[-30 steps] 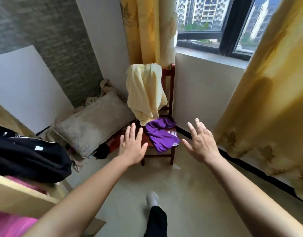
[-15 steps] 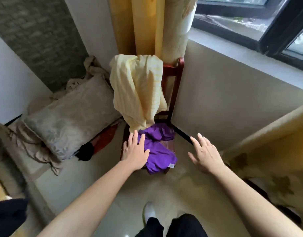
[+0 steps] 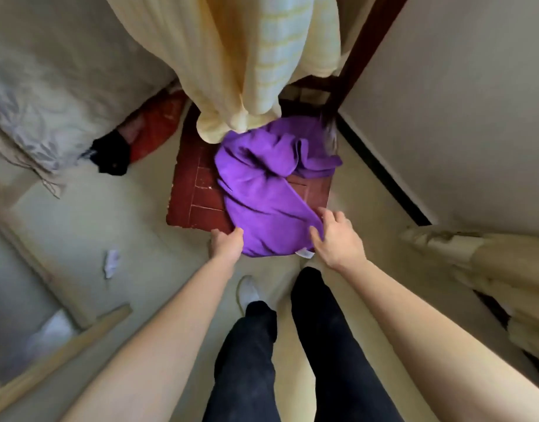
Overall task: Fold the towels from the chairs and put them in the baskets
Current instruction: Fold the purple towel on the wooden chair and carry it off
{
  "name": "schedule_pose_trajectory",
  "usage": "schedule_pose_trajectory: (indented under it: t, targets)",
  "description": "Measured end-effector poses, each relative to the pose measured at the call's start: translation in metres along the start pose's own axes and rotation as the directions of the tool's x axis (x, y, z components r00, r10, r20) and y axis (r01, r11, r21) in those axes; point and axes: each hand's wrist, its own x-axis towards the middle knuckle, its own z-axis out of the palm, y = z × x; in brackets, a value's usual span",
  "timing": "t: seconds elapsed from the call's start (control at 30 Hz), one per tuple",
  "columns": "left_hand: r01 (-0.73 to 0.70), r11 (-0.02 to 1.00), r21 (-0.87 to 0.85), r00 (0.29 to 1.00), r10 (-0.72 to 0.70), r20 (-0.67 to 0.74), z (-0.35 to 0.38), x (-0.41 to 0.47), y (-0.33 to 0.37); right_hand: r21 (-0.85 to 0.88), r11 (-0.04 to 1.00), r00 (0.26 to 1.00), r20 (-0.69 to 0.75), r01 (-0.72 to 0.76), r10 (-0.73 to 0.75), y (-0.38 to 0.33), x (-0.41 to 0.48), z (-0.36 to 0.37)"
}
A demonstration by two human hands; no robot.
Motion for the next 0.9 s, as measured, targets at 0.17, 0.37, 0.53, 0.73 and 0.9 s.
schedule_pose_trajectory:
  t: [0.17,0.37,0.53,0.73,0.9]
  targets:
    - [0.229,0.927,-0.298,0.973,-0.209,0.096,0.044,0.032,-0.025,0.016,0.998,0.998,-0.016,-0.068,0.068,0.011,0.030,0.044]
    - [0.187,0.931,-0.313,0.974,-0.134,0.184,0.032,0.024,-0.040,0.186,0.955,0.969,0.125,-0.232,0.211,0.013,0.025,0.066]
    - [0.105,0.907,-0.408,0.972,-0.006,0.236,-0.017,-0.004,-0.023,0.489,0.832,0.965,0.113,-0.261,0.236,-0.009,0.005,0.036]
    - [-0.117,0.865,-0.488,0.977,0.188,0.100,-0.100,-0.071,0.019,0.691,0.722,0.977,-0.124,-0.040,0.173,-0.072,-0.051,-0.042]
    - [-0.238,0.846,-0.477,0.955,0.293,0.042,-0.187,-0.159,0.067,0.755,0.617,0.938,-0.338,0.222,0.076,-0.136,-0.131,-0.150]
